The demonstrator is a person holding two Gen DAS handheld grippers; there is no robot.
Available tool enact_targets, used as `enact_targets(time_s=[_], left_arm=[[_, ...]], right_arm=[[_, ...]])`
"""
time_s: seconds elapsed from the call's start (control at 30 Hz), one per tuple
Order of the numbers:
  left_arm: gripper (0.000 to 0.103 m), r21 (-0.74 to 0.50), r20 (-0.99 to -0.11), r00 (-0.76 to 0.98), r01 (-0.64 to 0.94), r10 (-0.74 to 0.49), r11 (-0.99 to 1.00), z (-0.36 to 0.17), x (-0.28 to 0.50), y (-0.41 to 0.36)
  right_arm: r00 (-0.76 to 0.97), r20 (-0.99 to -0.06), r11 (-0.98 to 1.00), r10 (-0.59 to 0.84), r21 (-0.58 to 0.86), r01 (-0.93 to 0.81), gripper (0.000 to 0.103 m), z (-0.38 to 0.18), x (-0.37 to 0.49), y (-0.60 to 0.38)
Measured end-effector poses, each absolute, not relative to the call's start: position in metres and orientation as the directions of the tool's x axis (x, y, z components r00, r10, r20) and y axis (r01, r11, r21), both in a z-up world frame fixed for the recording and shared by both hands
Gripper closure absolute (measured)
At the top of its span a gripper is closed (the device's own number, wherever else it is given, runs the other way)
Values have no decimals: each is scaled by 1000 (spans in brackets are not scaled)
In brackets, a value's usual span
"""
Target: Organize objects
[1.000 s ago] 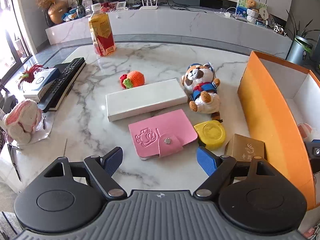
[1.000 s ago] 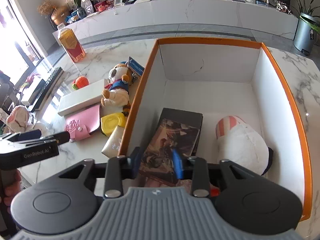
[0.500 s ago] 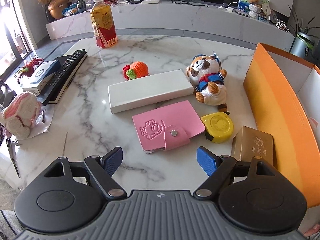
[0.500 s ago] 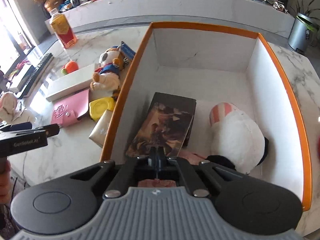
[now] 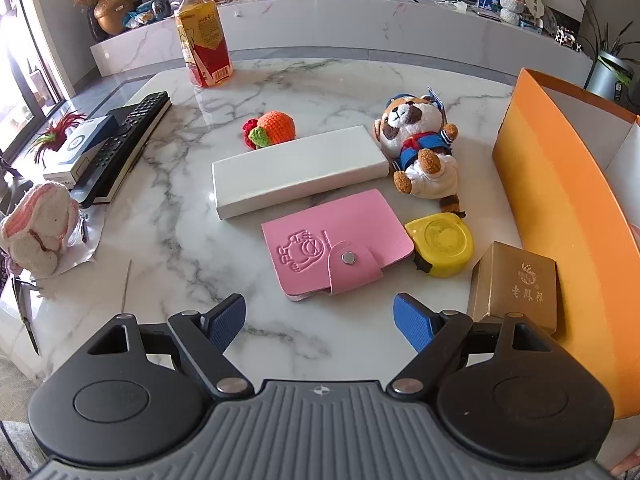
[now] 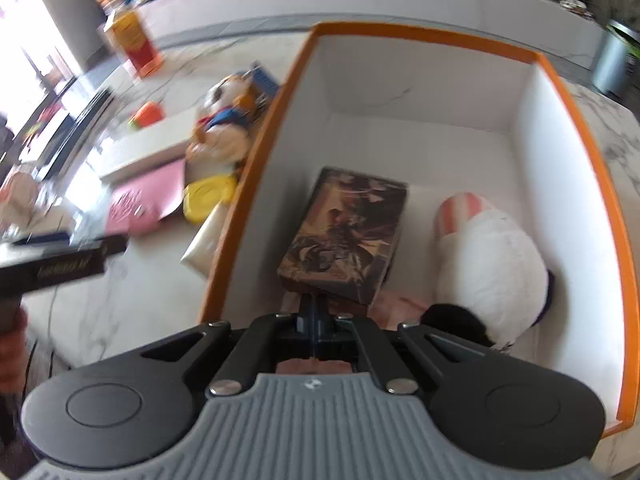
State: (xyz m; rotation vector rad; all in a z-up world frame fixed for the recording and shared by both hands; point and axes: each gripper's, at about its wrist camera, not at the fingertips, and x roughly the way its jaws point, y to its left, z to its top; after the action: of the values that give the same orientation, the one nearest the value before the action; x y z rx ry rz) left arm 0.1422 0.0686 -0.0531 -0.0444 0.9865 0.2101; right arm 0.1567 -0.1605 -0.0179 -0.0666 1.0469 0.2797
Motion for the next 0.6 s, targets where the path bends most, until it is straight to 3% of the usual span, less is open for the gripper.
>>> enact_targets(time_s=[0.2,0.37,0.47,0.6], left_arm=[[7,65,-833,520,-246,188,967,-53,143,78],[7,84,-833,511,-259,210,962,-52,141,85],[7,106,-831,503,-278,239,955,-52,140,90],[7,119,-813,517,-301,267,946,-48,138,98]], right_arm=[[508,-828,958,239,114,-264,94,4,152,-164],[587,-712,916,385,219,-335,84,41,139,-142],[535,-710,860,458,200,-470,70,44,132,-107],[460,-788,826,409,105,-555,64,30,133,-74]])
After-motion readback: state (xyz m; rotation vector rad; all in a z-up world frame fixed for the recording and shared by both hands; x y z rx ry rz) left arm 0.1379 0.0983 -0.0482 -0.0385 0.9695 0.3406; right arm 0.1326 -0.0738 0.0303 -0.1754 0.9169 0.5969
